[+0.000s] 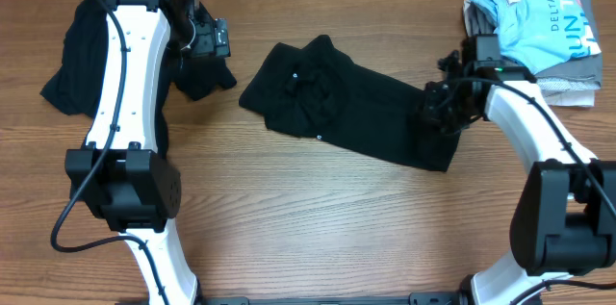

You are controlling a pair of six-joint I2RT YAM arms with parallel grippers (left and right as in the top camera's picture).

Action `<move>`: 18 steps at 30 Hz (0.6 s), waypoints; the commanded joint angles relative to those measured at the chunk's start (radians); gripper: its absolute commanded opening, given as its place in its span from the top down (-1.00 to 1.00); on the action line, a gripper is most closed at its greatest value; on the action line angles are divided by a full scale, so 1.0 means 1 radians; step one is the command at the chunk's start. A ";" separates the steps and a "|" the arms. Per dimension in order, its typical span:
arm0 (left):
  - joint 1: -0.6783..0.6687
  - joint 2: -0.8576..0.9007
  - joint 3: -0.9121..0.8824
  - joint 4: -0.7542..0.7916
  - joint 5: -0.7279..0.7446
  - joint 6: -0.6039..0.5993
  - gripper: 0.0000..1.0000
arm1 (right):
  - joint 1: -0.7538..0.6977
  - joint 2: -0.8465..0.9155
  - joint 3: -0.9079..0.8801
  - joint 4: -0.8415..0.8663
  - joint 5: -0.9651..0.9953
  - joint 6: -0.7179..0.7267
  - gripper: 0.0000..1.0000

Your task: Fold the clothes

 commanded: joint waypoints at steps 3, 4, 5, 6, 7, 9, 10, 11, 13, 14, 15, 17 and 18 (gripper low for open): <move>-0.007 0.003 0.024 0.018 0.056 0.019 -1.00 | 0.063 0.001 0.027 0.080 -0.005 0.076 0.92; -0.008 0.005 0.024 0.021 0.060 0.020 -1.00 | 0.070 0.001 0.027 0.089 -0.005 0.076 0.92; -0.008 0.005 0.024 0.022 0.066 0.020 -1.00 | 0.076 0.001 0.027 0.096 -0.005 0.076 0.91; -0.009 0.005 0.024 0.023 0.066 0.020 -1.00 | 0.083 0.001 0.027 0.103 -0.006 0.076 0.79; -0.012 0.005 0.024 0.024 0.065 0.020 -1.00 | 0.089 0.001 0.027 0.110 -0.006 0.076 0.45; -0.018 0.005 0.024 0.028 0.066 0.020 -1.00 | 0.098 0.001 0.027 0.117 -0.011 0.076 -0.28; -0.022 0.005 0.024 0.029 0.066 0.020 -1.00 | 0.101 0.001 0.027 0.121 -0.023 0.075 -0.58; -0.027 0.005 0.024 0.030 0.066 0.020 -1.00 | 0.101 0.001 0.027 0.124 -0.044 0.075 -0.66; -0.039 0.007 0.024 0.035 0.066 0.020 -1.00 | 0.101 0.001 0.035 0.121 -0.082 0.075 -0.76; -0.045 0.009 0.024 0.038 0.066 0.024 -0.99 | 0.099 0.001 0.045 0.112 -0.093 0.074 -0.78; -0.050 0.010 0.024 0.041 0.067 0.030 -1.00 | 0.099 0.000 0.057 0.099 -0.095 0.071 -0.79; -0.065 0.012 0.014 0.060 0.070 0.052 -1.00 | 0.098 -0.003 0.098 0.053 -0.094 0.043 -0.80; -0.069 0.013 0.010 0.071 0.071 0.061 -1.00 | 0.098 -0.003 0.119 0.029 -0.084 0.035 -0.83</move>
